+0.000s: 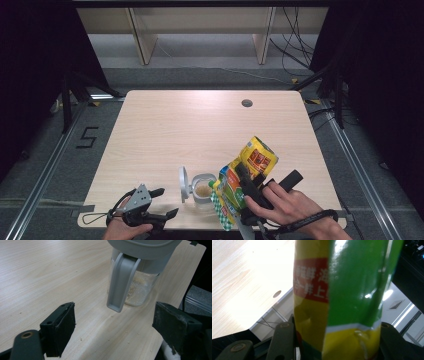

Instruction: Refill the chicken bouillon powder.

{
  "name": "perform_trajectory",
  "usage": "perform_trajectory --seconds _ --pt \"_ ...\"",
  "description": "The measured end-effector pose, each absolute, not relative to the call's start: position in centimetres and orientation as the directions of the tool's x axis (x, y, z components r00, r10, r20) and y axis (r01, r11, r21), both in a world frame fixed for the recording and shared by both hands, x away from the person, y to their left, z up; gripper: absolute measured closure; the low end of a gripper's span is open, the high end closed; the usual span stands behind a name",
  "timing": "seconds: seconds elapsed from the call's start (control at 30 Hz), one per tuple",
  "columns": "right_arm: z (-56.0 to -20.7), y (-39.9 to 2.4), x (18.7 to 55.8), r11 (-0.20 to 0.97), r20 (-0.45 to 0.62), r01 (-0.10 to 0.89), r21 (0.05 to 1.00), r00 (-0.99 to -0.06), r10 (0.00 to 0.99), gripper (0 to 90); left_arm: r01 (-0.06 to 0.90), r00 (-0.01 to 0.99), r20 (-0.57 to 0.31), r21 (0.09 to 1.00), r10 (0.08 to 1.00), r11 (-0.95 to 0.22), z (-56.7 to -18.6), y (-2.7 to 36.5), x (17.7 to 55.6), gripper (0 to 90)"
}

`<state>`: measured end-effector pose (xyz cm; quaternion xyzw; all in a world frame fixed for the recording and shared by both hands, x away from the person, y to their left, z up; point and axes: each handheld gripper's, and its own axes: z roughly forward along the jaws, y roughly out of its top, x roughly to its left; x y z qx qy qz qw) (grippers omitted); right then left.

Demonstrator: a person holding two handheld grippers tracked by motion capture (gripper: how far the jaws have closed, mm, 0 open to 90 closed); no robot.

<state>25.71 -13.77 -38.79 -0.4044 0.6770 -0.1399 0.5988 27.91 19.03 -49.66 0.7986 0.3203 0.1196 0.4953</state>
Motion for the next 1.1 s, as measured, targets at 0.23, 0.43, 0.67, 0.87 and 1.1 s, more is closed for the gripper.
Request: perform_trajectory --seconds 0.23,0.43,0.67,0.87,1.1 --pt "-38.70 -13.44 25.73 0.593 -0.663 -0.386 -0.707 0.070 -0.745 56.1 0.375 0.777 -0.106 0.869 0.621 -0.321 -49.62 19.10 28.00 17.8" --pt "-38.62 -13.60 25.62 0.607 -0.675 -0.381 -0.697 0.064 -0.735 56.2 0.375 0.779 -0.098 0.865 0.620 -0.334 -49.64 19.16 28.07 17.8" --pt "-38.34 -13.81 25.63 0.606 -0.671 -0.373 -0.703 0.065 -0.739 56.3 0.400 0.766 -0.129 0.863 0.630 -0.309 -49.74 19.04 27.97 17.8" --pt "-38.38 -13.89 25.60 0.605 -0.669 -0.373 -0.703 0.060 -0.741 56.3 0.398 0.767 -0.127 0.863 0.629 -0.312 -49.72 19.04 27.98 17.8" --pt "-38.79 -13.83 25.56 0.628 -0.694 -0.384 -0.677 0.049 -0.719 56.5 0.379 0.775 -0.104 0.866 0.623 -0.326 -49.67 19.16 28.10 17.8"
